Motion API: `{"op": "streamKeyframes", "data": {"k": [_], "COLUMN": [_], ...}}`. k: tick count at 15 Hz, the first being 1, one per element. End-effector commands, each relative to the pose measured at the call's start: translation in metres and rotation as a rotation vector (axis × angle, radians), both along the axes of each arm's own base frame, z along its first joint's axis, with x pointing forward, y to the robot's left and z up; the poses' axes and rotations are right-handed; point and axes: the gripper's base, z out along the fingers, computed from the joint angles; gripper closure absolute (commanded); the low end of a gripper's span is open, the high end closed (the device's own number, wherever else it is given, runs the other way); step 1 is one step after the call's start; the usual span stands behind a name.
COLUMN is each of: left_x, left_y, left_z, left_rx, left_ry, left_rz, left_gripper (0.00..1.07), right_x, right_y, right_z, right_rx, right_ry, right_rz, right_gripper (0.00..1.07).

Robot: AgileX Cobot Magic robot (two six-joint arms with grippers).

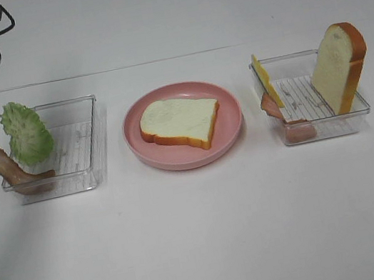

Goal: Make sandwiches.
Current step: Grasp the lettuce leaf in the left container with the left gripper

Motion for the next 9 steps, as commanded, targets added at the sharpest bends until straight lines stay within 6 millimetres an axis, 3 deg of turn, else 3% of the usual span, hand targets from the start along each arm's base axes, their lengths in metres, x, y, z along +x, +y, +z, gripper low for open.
{"op": "streamKeyframes", "data": {"k": [1,6,9], "left_x": [0.002,0.017,0.022], "left_y": [0.0,-0.003,-0.008], "left_z": [-0.031,-0.085,-0.102], "left_rx": [0.018,0.013,-0.011], "left_ry": [0.127,0.203,0.205], "left_rz": [-0.004,-0.003,0.001], "left_gripper": [0.36,0.36,0.36], "right_x": [-0.002,-0.002,-0.002], "right_y": [0.0,0.0,0.0], "right_z": [0.0,0.0,0.0], "right_rx": [-0.004,-0.004,-0.004], "right_ry": [-0.022,-0.022,-0.022], "right_rz": [0.002,0.002,0.002], "right_gripper": [0.3,0.3,0.3]}}
